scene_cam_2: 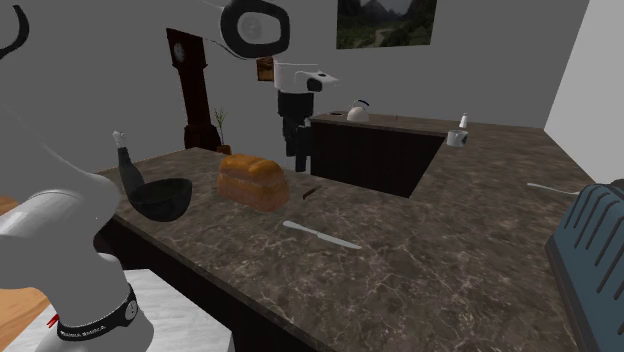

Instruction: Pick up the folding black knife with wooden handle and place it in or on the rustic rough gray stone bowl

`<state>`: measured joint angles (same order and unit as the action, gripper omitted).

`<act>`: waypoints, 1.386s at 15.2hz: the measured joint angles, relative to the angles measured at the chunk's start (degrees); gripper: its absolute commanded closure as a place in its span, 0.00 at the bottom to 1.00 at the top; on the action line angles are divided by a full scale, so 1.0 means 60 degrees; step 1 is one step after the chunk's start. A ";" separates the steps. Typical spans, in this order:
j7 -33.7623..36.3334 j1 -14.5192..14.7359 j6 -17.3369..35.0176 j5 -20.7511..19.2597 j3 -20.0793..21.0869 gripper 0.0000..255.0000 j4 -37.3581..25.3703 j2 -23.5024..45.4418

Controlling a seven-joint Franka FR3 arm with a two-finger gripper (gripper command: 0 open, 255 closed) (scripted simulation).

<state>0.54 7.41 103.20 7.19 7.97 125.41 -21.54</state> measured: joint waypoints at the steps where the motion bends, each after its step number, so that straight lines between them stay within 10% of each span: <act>1: -0.0052 0.0098 0.0184 -0.0013 0.0126 0.00 -0.0067 0.0256; 21: -0.0976 0.1964 0.2008 -0.2033 0.1935 0.00 -0.3605 0.6087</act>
<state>-5.31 19.19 115.24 -5.01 19.58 103.79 14.98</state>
